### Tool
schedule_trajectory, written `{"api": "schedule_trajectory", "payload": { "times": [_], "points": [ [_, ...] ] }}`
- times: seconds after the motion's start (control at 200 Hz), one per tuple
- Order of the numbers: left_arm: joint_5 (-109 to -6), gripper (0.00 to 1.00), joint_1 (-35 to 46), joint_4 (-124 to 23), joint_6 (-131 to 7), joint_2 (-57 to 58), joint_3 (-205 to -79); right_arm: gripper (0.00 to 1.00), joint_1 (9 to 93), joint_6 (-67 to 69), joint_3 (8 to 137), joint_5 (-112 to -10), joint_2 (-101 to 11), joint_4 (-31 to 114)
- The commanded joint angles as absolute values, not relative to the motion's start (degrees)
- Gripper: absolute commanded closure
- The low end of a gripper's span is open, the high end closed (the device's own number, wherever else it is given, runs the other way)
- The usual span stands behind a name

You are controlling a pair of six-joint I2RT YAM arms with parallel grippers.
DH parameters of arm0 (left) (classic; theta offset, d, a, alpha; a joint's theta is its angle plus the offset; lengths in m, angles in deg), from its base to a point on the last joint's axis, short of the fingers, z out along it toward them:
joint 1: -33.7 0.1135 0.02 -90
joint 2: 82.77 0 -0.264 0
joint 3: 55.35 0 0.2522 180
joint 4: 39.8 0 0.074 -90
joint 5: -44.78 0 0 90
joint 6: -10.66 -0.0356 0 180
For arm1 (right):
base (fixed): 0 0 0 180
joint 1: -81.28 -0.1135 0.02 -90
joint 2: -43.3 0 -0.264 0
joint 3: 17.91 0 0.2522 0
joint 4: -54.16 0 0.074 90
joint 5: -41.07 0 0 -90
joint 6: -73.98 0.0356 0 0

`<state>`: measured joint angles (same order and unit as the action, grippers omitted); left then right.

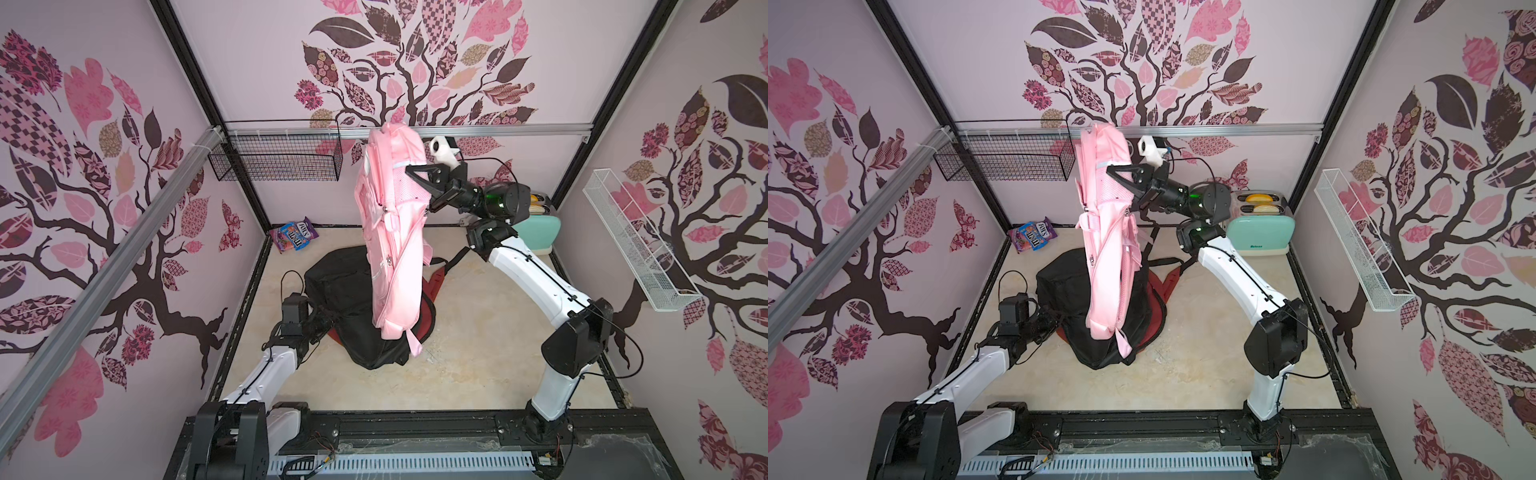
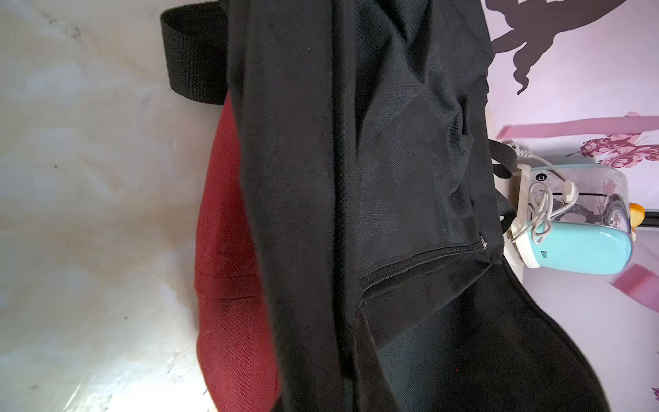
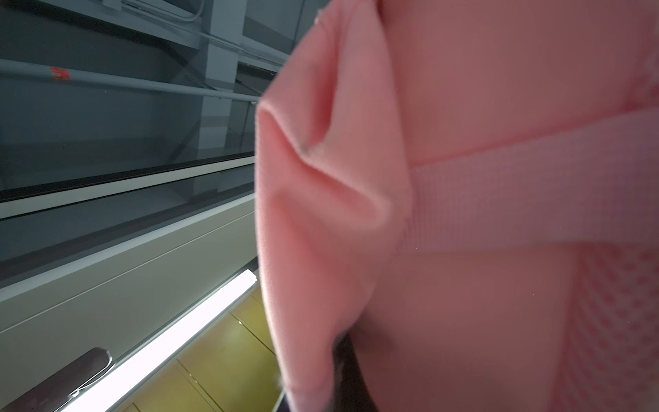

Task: Zip up the backpack
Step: Place the backpack on the backpack.

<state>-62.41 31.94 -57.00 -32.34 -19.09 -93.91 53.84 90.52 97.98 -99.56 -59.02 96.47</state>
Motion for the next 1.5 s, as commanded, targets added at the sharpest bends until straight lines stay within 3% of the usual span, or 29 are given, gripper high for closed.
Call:
{"api": "schedule_trajectory", "payload": {
  "times": [0.0,0.085,0.275,0.365,0.515,0.66,0.985,1.24,1.496],
  "points": [
    [-63.68,0.91,31.44,-55.93,-32.22,-18.70,-94.26,1.00,56.33,96.59,86.51,-94.74,-61.77,111.48],
    [-63.52,0.90,31.46,-56.33,-32.29,-19.36,-94.30,1.00,57.72,101.65,75.83,-94.62,-67.88,121.64],
    [-63.07,0.88,31.33,-57.20,-32.67,-20.20,-94.69,1.00,61.52,91.93,56.78,-101.72,-74.71,117.15],
    [-63.07,0.87,31.17,-57.00,-32.40,-20.27,-94.74,1.00,63.92,76.02,53.87,-104.55,-71.29,96.21],
    [-62.72,0.87,30.74,-57.03,-32.40,-20.51,-94.91,1.00,65.04,34.21,64.55,-97.10,-62.82,36.88],
    [-62.80,0.84,29.97,-56.98,-32.05,-20.60,-95.64,1.00,64.68,19.22,73.15,-86.11,-63.52,15.18],
    [-61.77,0.53,27.51,-65.74,-35.23,-22.64,-107.55,1.00,64.49,11.23,73.21,-77.13,-64.10,5.44],
    [-63.87,0.52,27.59,-64.59,-35.28,-17.70,-111.36,1.00,64.53,10.40,72.65,-75.24,-64.10,5.44],
    [-56.14,0.50,30.10,-73.52,-38.82,-20.88,-116.20,1.00,64.45,8.67,73.30,-70.55,-63.66,4.01]
  ]
}}
